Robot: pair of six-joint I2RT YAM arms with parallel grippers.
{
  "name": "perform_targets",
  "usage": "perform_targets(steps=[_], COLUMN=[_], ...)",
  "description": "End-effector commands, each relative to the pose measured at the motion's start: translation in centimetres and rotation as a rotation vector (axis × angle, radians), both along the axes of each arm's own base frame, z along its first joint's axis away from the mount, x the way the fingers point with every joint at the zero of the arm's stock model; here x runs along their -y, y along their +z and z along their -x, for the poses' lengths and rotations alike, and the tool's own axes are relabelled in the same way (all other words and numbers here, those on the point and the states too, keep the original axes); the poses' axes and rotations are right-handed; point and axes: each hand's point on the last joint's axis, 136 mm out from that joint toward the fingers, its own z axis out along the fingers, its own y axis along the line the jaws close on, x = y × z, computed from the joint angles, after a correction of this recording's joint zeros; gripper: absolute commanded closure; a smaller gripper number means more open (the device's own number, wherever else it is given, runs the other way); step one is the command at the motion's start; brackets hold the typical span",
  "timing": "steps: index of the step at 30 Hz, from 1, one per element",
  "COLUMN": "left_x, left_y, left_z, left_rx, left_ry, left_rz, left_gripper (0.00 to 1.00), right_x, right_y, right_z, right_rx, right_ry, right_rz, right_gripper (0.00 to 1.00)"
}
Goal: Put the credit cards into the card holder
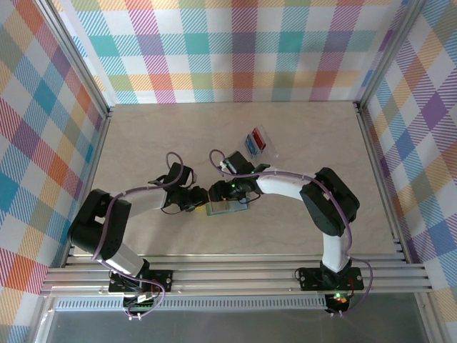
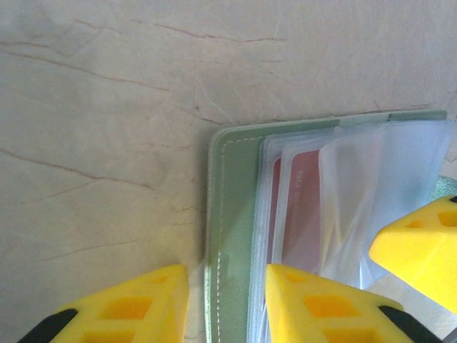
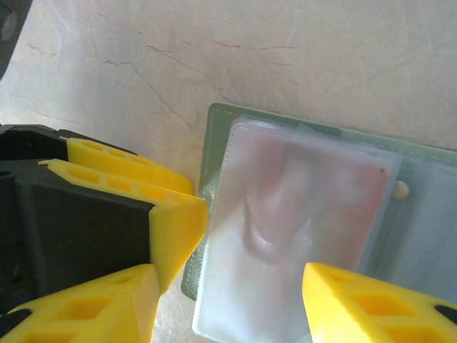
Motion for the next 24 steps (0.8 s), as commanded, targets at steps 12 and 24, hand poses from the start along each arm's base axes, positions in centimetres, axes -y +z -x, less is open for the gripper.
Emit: perform_targets(steps=[12,24], left_x=[-2.6,-3.3], left_y=[4.6,6.4], left_z=[-0.8,-1.2], left_rx=[0.158,0.264], left_ry=[0.096,0.098], left_rz=[0.005,-0.016], left_gripper=[0.56,0.48], right_x=[-0.1,4.7], right_y=[2.0,7.6], right_z=[0.0,-6.9], right_rx=[0.0,0.128], right_ry=[0.043,-0.173], right_rz=[-0.022,-0.017], right_gripper=[0.44,0.39])
